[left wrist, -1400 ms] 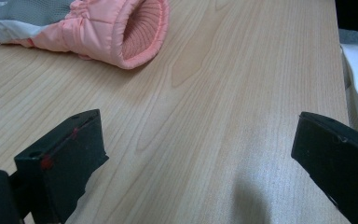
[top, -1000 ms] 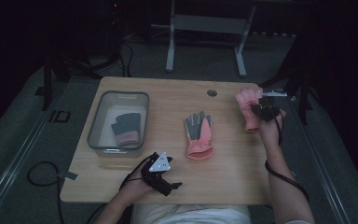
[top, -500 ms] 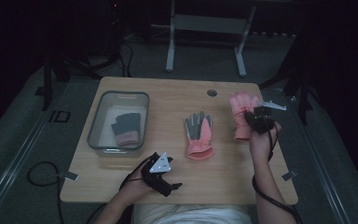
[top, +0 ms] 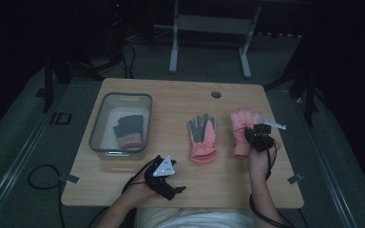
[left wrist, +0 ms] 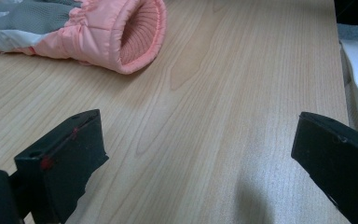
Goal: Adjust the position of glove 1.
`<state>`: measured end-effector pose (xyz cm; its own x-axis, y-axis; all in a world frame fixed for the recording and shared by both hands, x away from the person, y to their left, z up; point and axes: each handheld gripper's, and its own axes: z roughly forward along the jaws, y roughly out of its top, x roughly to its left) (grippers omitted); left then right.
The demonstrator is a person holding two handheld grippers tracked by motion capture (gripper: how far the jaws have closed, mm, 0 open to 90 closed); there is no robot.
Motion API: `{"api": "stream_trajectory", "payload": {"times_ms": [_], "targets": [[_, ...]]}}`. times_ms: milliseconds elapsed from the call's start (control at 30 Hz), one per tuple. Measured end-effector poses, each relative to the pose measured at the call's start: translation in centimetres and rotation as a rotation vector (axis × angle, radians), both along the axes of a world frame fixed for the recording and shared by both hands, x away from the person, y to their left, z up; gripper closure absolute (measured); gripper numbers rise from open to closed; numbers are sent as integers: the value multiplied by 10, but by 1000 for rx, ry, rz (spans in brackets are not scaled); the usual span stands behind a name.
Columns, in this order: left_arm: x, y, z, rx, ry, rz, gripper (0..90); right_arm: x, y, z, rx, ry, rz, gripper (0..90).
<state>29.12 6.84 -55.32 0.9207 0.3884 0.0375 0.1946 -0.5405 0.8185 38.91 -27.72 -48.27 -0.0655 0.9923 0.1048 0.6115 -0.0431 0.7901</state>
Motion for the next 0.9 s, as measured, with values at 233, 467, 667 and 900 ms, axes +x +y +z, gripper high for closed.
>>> {"api": "stream_trajectory", "payload": {"times_ms": [233, 467, 667, 900], "targets": [[-2, -1, 0, 4, -6, -9, 22, 1, 12, -24, -11, 44, -15, 847], [-1, 0, -1, 1, -4, -8, 22, 14, 14, -44, -21, 92, -34, 812], [-1, 0, 0, 1, -5, -11, 22, 18, 12, -38, -21, 90, -23, 711], [-1, 1, -1, -4, 2, -9, 22, 19, 3, -18, -44, 72, 67, 603]]}}
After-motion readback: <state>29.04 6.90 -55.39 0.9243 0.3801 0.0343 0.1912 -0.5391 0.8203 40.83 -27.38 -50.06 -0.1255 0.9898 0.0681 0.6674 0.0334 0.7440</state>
